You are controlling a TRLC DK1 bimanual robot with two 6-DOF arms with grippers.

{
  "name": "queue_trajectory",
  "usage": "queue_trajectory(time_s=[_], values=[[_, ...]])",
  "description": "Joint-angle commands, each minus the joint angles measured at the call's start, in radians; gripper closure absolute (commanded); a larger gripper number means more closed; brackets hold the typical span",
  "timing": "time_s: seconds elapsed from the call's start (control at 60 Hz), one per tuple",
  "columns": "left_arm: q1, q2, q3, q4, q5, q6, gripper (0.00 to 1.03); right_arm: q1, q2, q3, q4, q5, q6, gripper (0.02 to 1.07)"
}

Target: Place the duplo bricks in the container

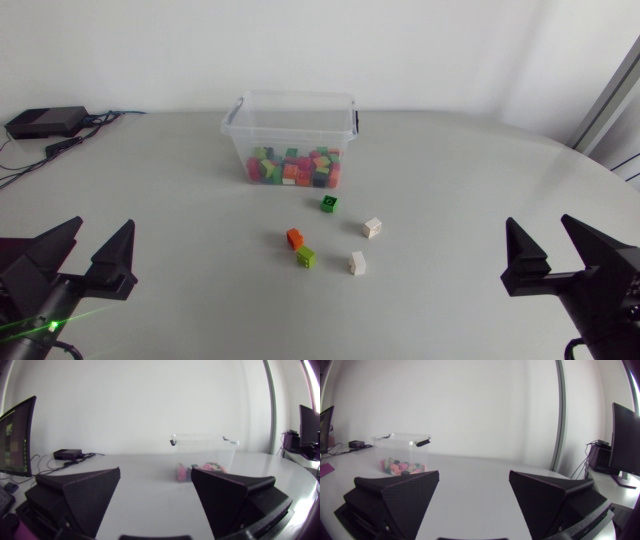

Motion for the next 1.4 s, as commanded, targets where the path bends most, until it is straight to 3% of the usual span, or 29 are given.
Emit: queue_trajectory(time_s=[0.0,0.383,0.65,0.95,1.167,1.383], values=[[-0.007,-0.01,-0.017,0.006,0.003,-0.008,0.05,0.008,-0.004,-0.024,-0.006,-0.004,0.005,0.06],[0.001,-0.011,-0.016,0.027,0.003,-0.012,0.05,0.004,-0.007,-0.019,-0.002,-0.001,0.004,0.06],[-0.019,0.018,0.09,0.002,0.006,-0.023,0.05,-0.002,0.011,0.061,-0.023,0.0,0.004,0.06],[-0.095,0.457,0.346,-0.017,0.011,-0.025,0.06,0.03,0.373,0.272,-0.032,-0.006,0.004,0.06],[-0.22,0.743,0.497,-0.083,0.017,0.008,0.09,0.039,0.537,0.384,-0.095,-0.009,0.013,0.06],[-0.242,1.039,0.662,-0.186,0.089,0.014,0.09,0.05,0.703,0.487,-0.192,-0.003,0.011,0.06]])
